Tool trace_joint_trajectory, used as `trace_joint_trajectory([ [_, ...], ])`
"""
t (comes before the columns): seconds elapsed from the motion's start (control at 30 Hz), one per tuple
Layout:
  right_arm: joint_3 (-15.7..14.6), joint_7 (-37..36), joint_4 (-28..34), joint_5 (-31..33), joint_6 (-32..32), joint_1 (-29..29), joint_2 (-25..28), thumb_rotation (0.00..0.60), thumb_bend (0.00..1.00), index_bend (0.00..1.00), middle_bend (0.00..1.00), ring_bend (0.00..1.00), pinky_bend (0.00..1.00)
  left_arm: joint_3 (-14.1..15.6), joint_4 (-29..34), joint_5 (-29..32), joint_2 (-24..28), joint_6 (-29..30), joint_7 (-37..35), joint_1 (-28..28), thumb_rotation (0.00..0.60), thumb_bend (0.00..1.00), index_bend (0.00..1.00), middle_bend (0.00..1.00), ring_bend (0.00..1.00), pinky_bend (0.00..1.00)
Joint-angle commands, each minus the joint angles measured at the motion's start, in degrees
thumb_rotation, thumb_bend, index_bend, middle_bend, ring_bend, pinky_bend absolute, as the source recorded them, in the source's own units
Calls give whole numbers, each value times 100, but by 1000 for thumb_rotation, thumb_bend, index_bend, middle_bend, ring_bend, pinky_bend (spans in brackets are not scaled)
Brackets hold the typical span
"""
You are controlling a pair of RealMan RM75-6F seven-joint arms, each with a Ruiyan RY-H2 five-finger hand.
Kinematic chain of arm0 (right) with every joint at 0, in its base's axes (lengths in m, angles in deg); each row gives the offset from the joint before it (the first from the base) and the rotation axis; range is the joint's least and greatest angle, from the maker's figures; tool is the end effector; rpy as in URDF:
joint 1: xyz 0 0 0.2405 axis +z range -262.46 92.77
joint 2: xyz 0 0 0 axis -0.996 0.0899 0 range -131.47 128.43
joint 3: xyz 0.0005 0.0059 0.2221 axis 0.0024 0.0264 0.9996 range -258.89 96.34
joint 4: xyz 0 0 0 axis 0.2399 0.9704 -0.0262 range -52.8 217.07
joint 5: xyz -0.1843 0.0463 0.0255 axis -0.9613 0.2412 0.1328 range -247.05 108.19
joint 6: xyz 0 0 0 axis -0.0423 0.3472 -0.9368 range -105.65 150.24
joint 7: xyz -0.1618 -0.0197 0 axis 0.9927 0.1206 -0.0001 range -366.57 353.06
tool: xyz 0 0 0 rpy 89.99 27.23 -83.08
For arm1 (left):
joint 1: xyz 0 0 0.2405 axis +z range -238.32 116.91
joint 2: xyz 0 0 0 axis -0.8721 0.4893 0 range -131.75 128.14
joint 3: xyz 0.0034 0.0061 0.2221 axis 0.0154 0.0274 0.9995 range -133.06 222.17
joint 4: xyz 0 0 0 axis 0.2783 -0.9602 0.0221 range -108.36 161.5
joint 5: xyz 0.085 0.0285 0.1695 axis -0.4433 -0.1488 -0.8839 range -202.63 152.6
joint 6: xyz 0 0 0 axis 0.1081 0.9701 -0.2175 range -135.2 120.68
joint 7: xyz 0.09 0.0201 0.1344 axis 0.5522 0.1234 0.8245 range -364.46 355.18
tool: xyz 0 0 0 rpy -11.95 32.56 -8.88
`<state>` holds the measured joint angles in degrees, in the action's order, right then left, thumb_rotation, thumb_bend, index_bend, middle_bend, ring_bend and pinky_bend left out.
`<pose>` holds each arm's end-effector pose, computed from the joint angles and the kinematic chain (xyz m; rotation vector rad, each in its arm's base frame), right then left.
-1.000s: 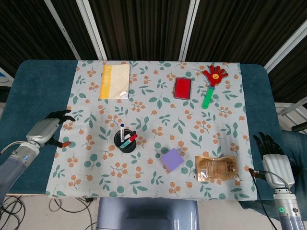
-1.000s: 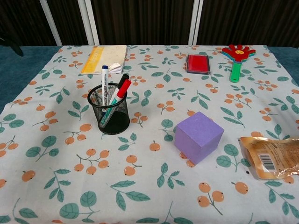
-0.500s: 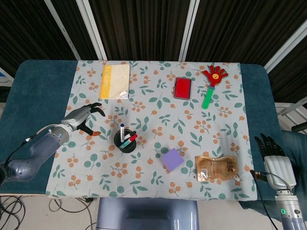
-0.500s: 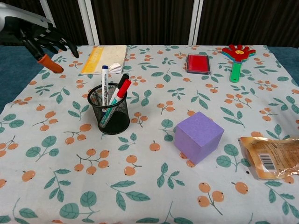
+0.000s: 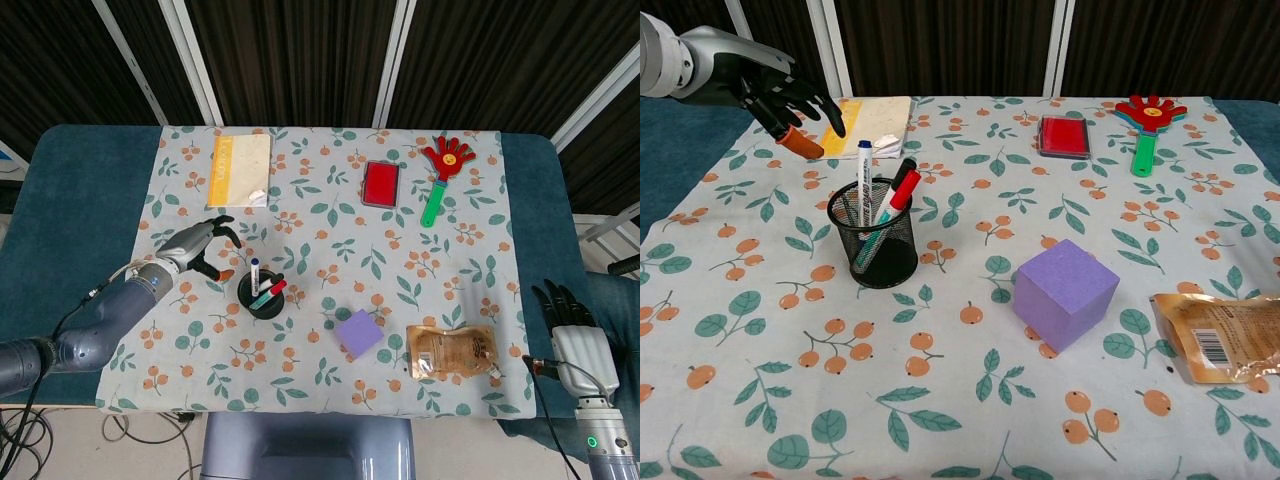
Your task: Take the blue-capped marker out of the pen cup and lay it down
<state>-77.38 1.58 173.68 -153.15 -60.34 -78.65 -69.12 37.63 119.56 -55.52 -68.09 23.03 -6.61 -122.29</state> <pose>-0.2727 -0.2054 0.1434 1.4147 -0.8523 0.8171 -0.1109 0.3770 0.0508 -1.7165 -1.6237 -0.7714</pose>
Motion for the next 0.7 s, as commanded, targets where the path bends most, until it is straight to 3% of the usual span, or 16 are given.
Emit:
trace_joint_trajectory([
  [0.03, 1, -10, -3, 3, 0, -2, 3, 600, 54, 75, 0, 32, 192, 70, -16, 88, -44, 19, 76, -83, 600, 272, 365, 42, 0, 0],
  [0.17, -1, -24, -8, -1, -3, -7, 8, 600, 54, 75, 0, 32, 192, 110, -22, 221, -146, 143, 142, -175, 600, 315, 382, 46, 0, 0],
  [0.7, -2, -124, -21, -25, -31, -31, 51, 600, 54, 75, 0, 32, 192, 170, 27, 514, -525, 603, 454, -372, 600, 319, 439, 74, 0, 0],
])
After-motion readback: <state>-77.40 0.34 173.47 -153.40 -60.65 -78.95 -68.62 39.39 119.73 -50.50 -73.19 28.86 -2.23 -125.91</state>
